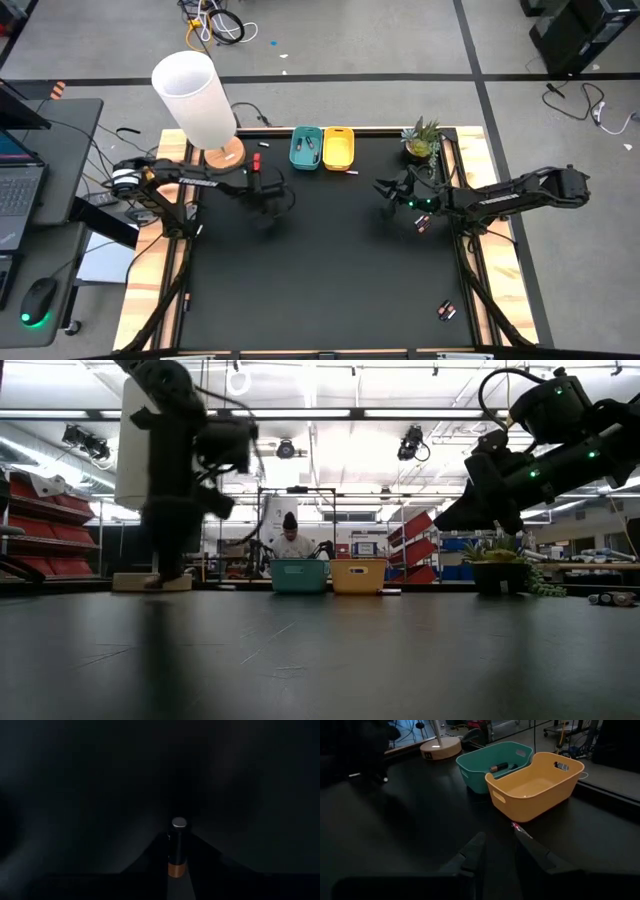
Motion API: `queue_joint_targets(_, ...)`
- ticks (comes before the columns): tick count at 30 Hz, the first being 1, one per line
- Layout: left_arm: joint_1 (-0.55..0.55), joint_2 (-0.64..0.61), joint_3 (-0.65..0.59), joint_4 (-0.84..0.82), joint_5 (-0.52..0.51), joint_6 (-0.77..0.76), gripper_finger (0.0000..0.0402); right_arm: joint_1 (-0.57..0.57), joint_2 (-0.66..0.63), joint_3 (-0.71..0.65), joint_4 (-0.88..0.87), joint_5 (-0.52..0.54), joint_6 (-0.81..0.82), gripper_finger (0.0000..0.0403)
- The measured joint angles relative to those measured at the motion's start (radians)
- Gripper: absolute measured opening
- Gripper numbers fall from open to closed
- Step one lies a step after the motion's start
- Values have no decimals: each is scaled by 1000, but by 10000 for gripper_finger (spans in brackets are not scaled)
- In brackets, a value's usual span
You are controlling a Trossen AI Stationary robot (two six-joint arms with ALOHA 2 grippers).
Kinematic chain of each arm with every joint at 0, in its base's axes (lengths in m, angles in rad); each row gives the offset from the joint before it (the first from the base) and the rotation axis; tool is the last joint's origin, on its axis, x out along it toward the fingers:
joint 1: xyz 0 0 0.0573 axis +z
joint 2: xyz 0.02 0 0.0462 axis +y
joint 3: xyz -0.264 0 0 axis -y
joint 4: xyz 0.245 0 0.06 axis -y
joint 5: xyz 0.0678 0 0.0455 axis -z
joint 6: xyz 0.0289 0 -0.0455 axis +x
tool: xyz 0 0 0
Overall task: Sort batteries
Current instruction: Put the gold black battery into the blue bin
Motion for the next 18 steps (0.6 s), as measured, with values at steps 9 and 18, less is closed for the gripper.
queue_joint_targets(9, 59, -1, 93, 192, -75, 81, 62, 0, 0, 0, 0, 0, 0, 87)
queue_joint_targets(18, 198, 22, 104, 522, -145, 205, 62, 0, 0, 0, 0, 0, 0, 87)
